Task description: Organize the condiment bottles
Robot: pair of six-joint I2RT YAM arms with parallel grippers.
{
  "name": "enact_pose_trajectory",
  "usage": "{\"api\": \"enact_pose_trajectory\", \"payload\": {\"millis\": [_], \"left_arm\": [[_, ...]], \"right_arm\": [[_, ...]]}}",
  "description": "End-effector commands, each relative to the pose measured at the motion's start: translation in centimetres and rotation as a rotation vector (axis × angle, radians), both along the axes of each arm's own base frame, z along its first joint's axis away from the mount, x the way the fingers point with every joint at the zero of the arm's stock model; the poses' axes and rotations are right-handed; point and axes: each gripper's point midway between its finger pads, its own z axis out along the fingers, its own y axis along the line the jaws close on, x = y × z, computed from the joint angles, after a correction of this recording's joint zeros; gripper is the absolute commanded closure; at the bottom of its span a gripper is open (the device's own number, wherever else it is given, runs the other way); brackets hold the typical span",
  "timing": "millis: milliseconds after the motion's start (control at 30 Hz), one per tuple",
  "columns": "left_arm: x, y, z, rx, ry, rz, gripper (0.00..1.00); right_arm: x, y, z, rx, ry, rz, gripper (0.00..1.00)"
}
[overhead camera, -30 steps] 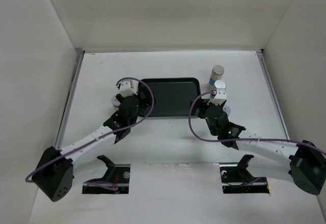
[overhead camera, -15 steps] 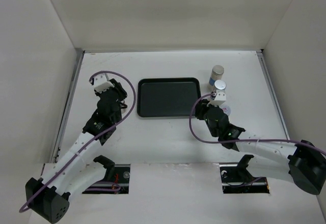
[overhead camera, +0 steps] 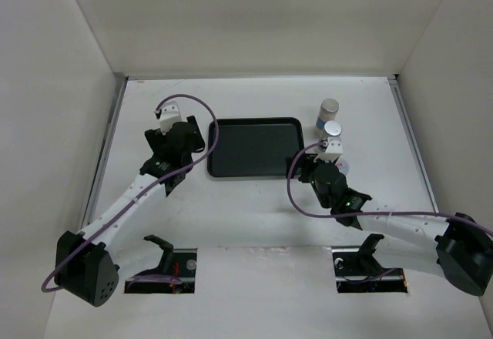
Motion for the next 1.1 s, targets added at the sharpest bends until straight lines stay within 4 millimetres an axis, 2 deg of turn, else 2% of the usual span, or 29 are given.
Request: {"api": "enact_pose_trajectory", "payload": {"millis": [0,167,300,467,567,667,800,833,933,1000,1067], "left_arm": [[0.3,-0.1,-0.6,-0.007,0.022,0.001,0.11],[0.2,0.3,-3.8,-0.016,0.087,0.038,0.13],[0.7,0.8,-6.1,-0.045,0.099,0.062,0.14],[1.5,0.5,-8.1,-0.094,0.138,0.059,0.17],[1.6,0.6,-9.1,-0.099,0.141,0.063,0.23],[2.0,0.9,-9.5,-0.100,0.146,0.077,0.38],[2.6,0.8,-8.0,-0.097,0.087,0.073,0.60],[2.7,0.8,-6.8,-0.100,0.054,0.067,0.64],[3.2,0.5,-1.7,-0.083,-0.056,0.048,0.67],[3.4,-0.8,1.5,-0.074,-0.119,0.010,0.67],[3.8,-2.6,3.2,-0.084,-0.155,-0.030,0.67]], "right_arm": [[0.1,1.3,2.0,0.052,-0.043,0.027,0.06],[-0.1,1.3,2.0,0.050,-0.042,0.032,0.05],[-0.4,1.1,3.0,0.073,-0.068,0.032,0.04],[-0.4,1.1,2.7,0.068,-0.057,0.041,0.04],[-0.5,0.9,3.1,0.077,-0.073,0.036,0.03],[-0.3,0.6,2.6,0.074,-0.060,0.028,0.03],[-0.2,0.4,2.9,0.077,-0.069,0.023,0.03],[-0.2,0.3,2.9,0.077,-0.070,0.021,0.03],[-0.1,0.4,2.3,0.076,-0.058,0.026,0.03],[0.0,0.4,2.4,0.076,-0.056,0.029,0.03],[0.0,0.2,2.7,0.082,-0.068,0.022,0.03]]}}
